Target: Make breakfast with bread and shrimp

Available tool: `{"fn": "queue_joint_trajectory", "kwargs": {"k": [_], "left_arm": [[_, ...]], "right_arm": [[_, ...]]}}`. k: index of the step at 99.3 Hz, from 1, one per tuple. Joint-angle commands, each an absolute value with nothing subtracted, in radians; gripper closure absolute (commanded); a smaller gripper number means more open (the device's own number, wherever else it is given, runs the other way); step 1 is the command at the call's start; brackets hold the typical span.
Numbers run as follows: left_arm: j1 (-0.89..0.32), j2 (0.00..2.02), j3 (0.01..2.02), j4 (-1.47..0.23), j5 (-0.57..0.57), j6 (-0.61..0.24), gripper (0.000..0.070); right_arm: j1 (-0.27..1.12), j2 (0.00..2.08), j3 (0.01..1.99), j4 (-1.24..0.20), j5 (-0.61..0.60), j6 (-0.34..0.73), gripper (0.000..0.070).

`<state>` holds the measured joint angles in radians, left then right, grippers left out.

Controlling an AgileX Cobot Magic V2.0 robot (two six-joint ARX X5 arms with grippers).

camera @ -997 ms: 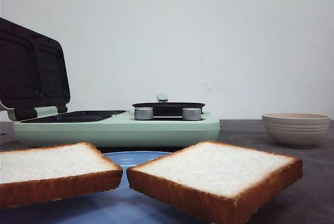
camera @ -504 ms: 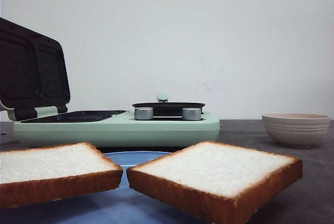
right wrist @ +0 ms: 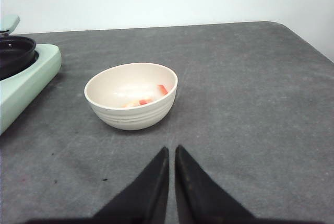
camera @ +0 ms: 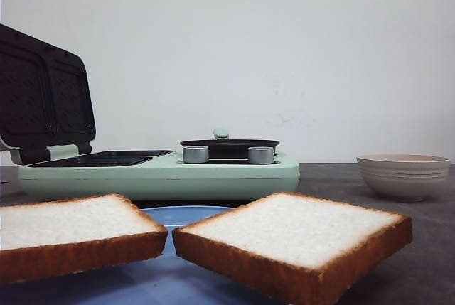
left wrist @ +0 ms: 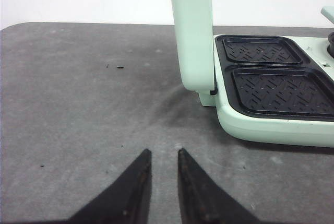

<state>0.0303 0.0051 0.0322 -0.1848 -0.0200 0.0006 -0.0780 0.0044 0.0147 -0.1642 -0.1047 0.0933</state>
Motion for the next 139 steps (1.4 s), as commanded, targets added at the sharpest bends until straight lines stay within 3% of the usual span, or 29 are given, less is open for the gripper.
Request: {"fn": "queue_joint_trajectory", "kwargs": {"k": [1,27,37,58,75,104,121,139], "left_arm": [[0.031,0.003,0.014,-0.187,-0.02,-0.005,0.0683],[0.032,0.003,0.014,-0.183,-0.026,-0.023,0.0683],[0.033,0.003,0.014,-0.182,-0.007,-0.1,0.0683],[0.032,0.003,0.014,-0.131,0.005,-0.38,0.0684],[0.033,0.003,0.014,-0.084,0.045,-0.508,0.0688],[0.033,0.057,0.128,-0.067,0.11,-0.479,0.0687],[0.032,0.207,0.287,-0.076,0.183,-0.425,0.0687],[0.016,0.409,0.481,-0.146,0.211,-0.422,0.0686]], "right_arm": [[-0.079,0.004,0.011,-0.158,-0.105,0.086,0.0688],[-0.078,0.004,0.011,-0.049,-0.139,0.123,0.0688],[-0.078,0.004,0.011,0.022,-0.16,0.174,0.0689],[-0.078,0.004,0.012,0.148,-0.187,0.416,0.069],[-0.078,0.004,0.015,0.199,-0.21,0.555,0.0694],[-0.079,0.018,0.15,0.095,-0.242,0.552,0.0696],[-0.079,0.106,0.299,0.037,-0.253,0.459,0.0696],[-0.077,0.234,0.432,-0.046,-0.336,0.405,0.0696]]}}
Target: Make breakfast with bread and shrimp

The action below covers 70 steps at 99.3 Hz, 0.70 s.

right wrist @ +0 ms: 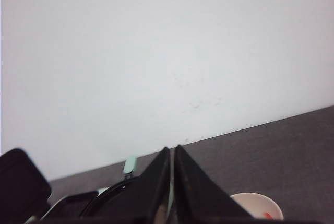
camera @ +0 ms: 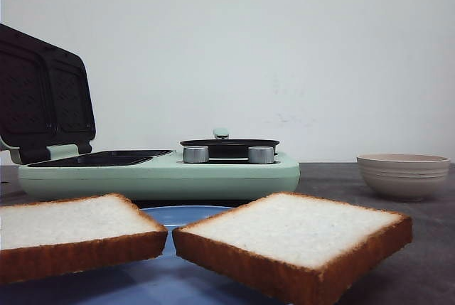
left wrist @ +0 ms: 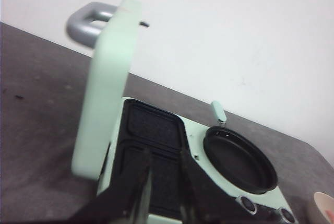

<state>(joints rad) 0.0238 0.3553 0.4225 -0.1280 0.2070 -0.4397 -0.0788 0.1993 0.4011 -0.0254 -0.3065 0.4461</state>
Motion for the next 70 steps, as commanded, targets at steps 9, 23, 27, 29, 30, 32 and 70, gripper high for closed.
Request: {"fn": "queue_joint_trajectory", "kwargs": {"k": [9,23,27,29,30,32,70], "left_arm": [[-0.006,0.497,0.567,-0.198,0.229,-0.393,0.0681],[-0.035,0.564,0.628,-0.25,0.275,-0.374,0.0667],[-0.04,0.563,0.629,-0.282,0.281,-0.375,0.0667],[-0.041,0.562,0.629,-0.3,0.286,-0.375,0.0666],[-0.042,0.561,0.629,-0.315,0.29,-0.377,0.0666],[-0.044,0.558,0.629,-0.346,0.3,-0.382,0.0664],[-0.048,0.599,0.629,-0.702,0.353,-0.431,0.0317]], "right_arm": [[-0.071,0.279,0.459,-0.075,-0.391,0.404,0.0696],[-0.051,0.313,0.461,-0.107,-0.448,0.405,0.0689],[-0.043,0.317,0.461,-0.125,-0.451,0.408,0.0643],[-0.04,0.32,0.461,-0.135,-0.453,0.408,0.0597],[-0.038,0.321,0.461,-0.14,-0.453,0.408,0.057],[-0.034,0.322,0.461,-0.152,-0.453,0.408,0.0511],[-0.004,0.395,0.461,-0.342,-0.563,0.446,0.0243]]}}
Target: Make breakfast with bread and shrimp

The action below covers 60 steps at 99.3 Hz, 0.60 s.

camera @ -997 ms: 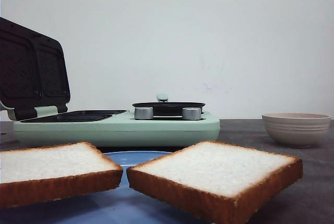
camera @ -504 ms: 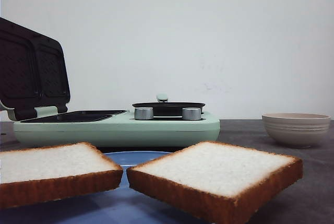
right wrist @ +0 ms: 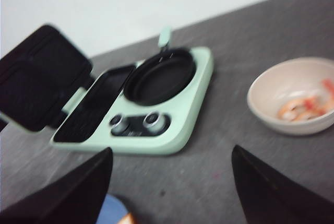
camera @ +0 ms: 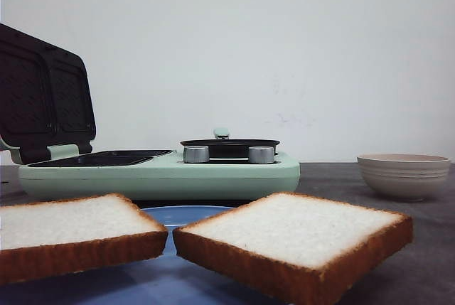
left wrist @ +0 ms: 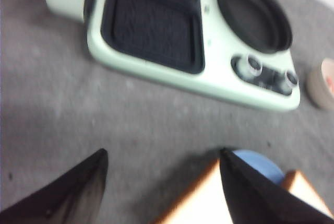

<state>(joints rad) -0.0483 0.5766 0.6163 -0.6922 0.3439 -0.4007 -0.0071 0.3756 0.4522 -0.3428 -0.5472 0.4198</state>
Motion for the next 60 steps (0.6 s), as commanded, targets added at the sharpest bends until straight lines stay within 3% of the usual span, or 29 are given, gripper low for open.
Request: {"fn": "queue_joint_trajectory", "kwargs": {"k": [1,23,60], "left_arm": [[-0.048,0.603,0.629,-0.705,0.356,-0.433,0.0317],[-0.057,0.744,0.629,-0.727,0.467,-0.433,0.0317],[-0.064,0.972,0.629,-0.605,0.502,-0.348,0.0317]], "right_arm": [[-0.003,0.4,0.461,-0.342,-0.566,0.45,0.0243],[0.012,0.513,0.461,-0.396,-0.635,0.494,0.0244],[0.036,0.621,0.461,-0.393,-0.628,0.479,0.0244]]}}
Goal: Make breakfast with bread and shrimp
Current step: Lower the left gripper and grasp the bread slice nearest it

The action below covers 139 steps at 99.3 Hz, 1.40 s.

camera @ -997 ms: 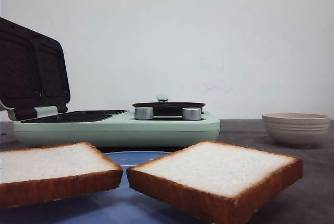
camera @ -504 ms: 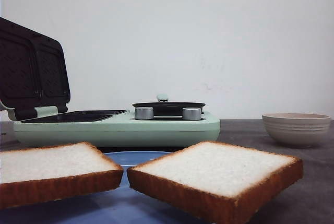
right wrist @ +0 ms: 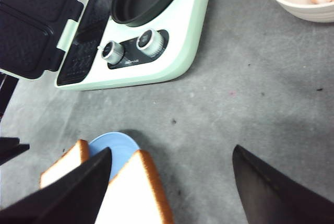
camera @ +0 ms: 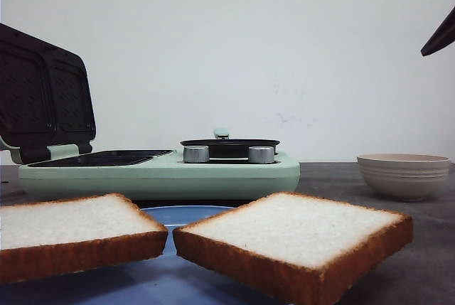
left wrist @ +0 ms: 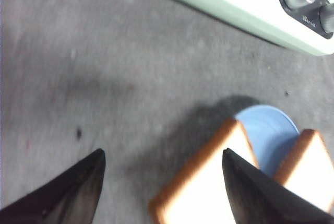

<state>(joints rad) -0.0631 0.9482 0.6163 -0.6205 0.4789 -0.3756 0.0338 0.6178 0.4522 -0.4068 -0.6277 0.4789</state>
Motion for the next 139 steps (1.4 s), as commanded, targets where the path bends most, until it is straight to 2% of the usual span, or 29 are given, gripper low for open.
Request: {"fn": "queue_joint_trajectory", "kwargs": {"k": [1,14,23,31,41,63,70,86,139], "left_arm": [[-0.064,0.976,0.629,-0.605,0.509,-0.348,0.0317],[-0.064,1.023,0.629,-0.641,0.629,-0.336,0.0317],[-0.064,1.053,0.629,-0.703,0.709,-0.262,0.0316],[-0.064,1.074,0.629,-0.751,0.714,-0.202,0.0316],[-0.064,1.092,0.629,-0.776,0.707,-0.17,0.0316],[-0.064,1.148,0.629,-0.776,0.726,-0.165,0.0289],[-0.064,1.174,0.629,-0.768,0.768,-0.165,0.0253],[-0.065,1.246,0.629,-0.741,0.847,-0.166,0.0253],[-0.068,1.389,0.629,-0.685,0.847,-0.144,0.0266]], "right_arm": [[0.036,0.62,0.461,-0.393,-0.628,0.479,0.0244],[0.037,0.619,0.461,-0.399,-0.629,0.478,0.0244],[0.044,0.619,0.461,-0.398,-0.628,0.472,0.0244],[0.054,0.619,0.461,-0.398,-0.628,0.459,0.0244],[0.065,0.619,0.461,-0.397,-0.628,0.456,0.0244],[0.083,0.619,0.461,-0.392,-0.62,0.45,0.0244],[0.086,0.619,0.461,-0.389,-0.62,0.448,0.0244],[0.09,0.619,0.461,-0.389,-0.62,0.445,0.0244],[0.09,0.617,0.461,-0.389,-0.628,0.456,0.0244]]}}
